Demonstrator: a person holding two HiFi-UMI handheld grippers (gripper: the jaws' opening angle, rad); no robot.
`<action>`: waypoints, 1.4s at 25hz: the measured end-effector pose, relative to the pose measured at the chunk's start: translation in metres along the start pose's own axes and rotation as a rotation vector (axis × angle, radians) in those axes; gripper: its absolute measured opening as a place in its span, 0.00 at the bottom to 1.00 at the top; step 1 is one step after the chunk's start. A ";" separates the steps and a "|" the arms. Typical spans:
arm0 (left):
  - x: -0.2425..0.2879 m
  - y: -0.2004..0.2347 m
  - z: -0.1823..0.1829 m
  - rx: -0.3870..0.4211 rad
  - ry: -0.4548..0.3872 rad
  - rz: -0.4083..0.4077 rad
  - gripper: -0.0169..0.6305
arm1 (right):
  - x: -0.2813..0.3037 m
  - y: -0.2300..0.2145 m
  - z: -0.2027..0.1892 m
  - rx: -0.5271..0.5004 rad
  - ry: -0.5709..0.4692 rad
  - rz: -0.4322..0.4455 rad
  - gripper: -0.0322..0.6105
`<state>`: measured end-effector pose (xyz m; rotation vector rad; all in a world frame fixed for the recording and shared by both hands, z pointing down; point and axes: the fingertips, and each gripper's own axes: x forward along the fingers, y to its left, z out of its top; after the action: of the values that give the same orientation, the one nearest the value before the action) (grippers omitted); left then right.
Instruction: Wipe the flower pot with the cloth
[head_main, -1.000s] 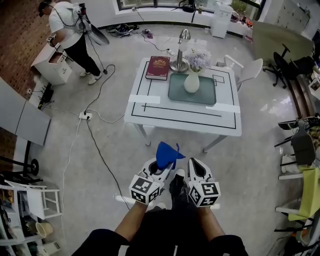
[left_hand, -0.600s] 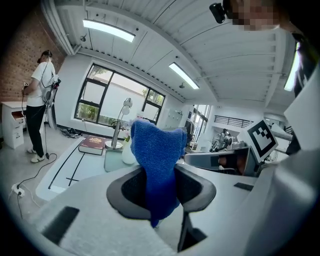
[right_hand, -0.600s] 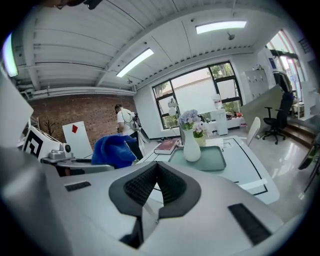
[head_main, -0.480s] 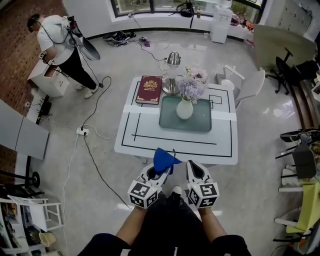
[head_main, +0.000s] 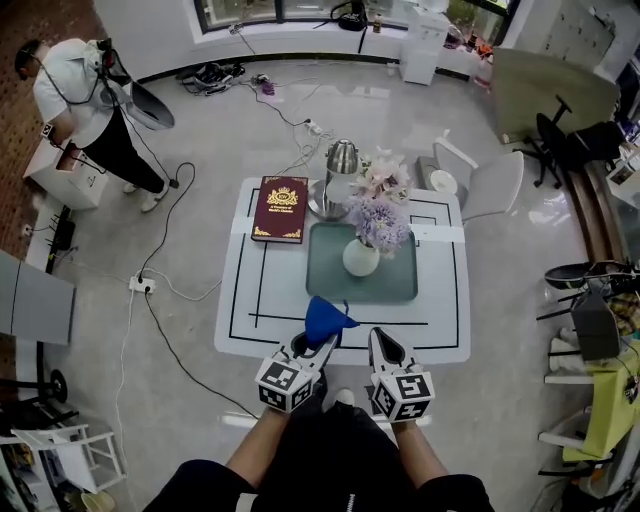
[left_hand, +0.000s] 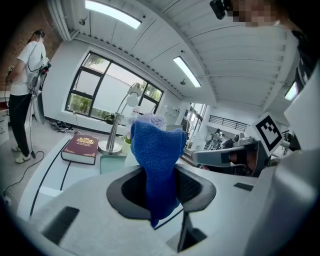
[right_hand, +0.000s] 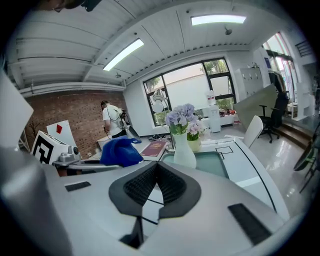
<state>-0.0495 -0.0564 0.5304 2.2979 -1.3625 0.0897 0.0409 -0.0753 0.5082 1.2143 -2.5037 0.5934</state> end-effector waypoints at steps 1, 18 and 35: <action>0.006 0.010 0.005 0.007 0.004 -0.009 0.22 | 0.010 0.000 0.006 -0.003 0.001 -0.009 0.06; 0.148 0.121 0.031 0.144 0.113 -0.084 0.22 | 0.054 -0.048 0.028 0.013 0.046 -0.165 0.06; 0.206 0.155 -0.043 0.228 0.404 -0.134 0.22 | 0.064 -0.088 0.019 0.063 0.095 -0.218 0.06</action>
<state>-0.0686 -0.2677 0.6822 2.3751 -1.0326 0.6587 0.0714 -0.1766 0.5397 1.4238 -2.2519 0.6607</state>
